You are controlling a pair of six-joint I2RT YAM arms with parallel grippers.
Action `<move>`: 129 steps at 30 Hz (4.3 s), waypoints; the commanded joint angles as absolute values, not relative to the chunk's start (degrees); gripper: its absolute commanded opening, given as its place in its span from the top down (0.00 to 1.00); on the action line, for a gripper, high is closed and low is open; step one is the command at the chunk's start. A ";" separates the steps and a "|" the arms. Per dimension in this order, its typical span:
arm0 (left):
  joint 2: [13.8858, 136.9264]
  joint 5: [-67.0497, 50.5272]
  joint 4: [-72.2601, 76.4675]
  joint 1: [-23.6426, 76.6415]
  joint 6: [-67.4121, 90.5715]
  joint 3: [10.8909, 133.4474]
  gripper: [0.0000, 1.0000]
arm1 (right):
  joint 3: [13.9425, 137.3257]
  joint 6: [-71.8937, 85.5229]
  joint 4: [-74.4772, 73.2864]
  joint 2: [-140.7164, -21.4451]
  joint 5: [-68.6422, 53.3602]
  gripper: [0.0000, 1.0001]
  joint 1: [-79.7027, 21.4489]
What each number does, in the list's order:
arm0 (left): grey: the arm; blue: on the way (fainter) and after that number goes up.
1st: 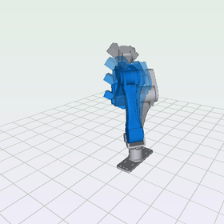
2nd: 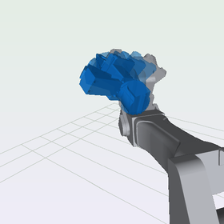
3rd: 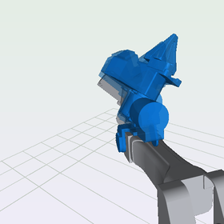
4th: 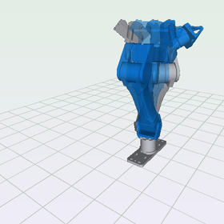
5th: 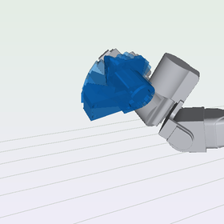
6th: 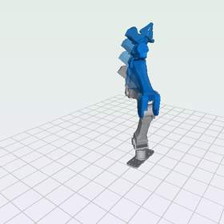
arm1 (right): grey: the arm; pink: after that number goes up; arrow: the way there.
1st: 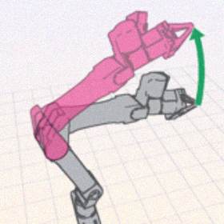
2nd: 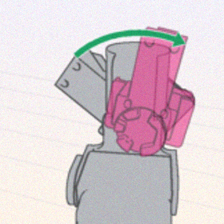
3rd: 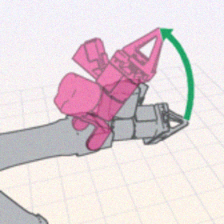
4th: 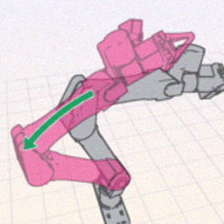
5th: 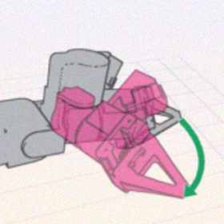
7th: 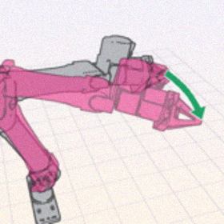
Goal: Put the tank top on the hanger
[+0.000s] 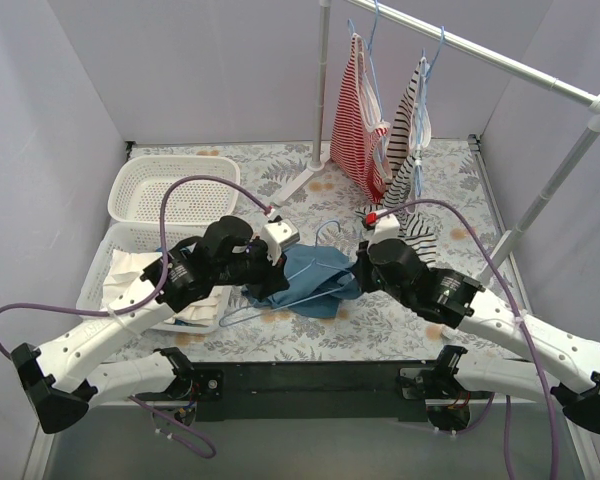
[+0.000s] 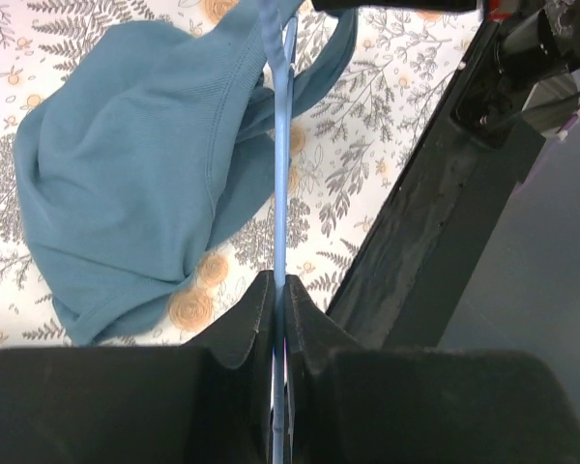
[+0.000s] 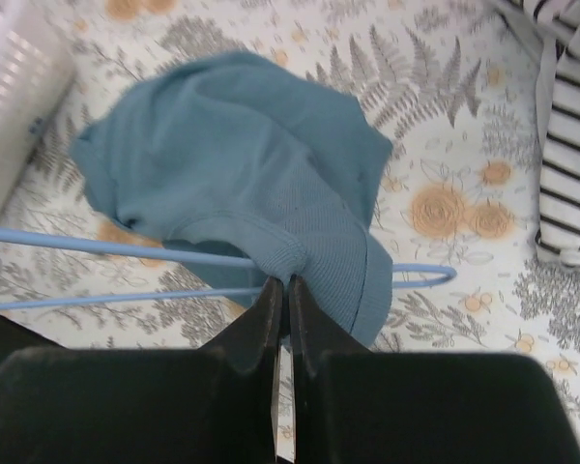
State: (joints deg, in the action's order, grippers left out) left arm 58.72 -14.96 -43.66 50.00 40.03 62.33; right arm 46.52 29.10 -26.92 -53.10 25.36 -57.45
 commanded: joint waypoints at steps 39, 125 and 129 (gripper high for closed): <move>53.44 -12.32 -2.71 50.19 55.63 44.12 0.50 | 54.58 15.47 -9.14 -59.68 26.45 0.99 -60.21; 51.33 7.30 -26.10 40.78 68.21 53.70 1.00 | 60.38 9.14 -19.25 -50.10 41.75 0.99 -60.21; 50.71 7.38 -24.18 39.90 66.45 53.00 1.00 | 61.78 8.35 -19.86 -50.80 43.24 0.99 -60.21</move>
State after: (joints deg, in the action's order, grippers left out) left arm 52.01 8.73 -24.49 41.06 72.60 51.94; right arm 58.00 10.17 -19.75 -50.35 40.18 -60.03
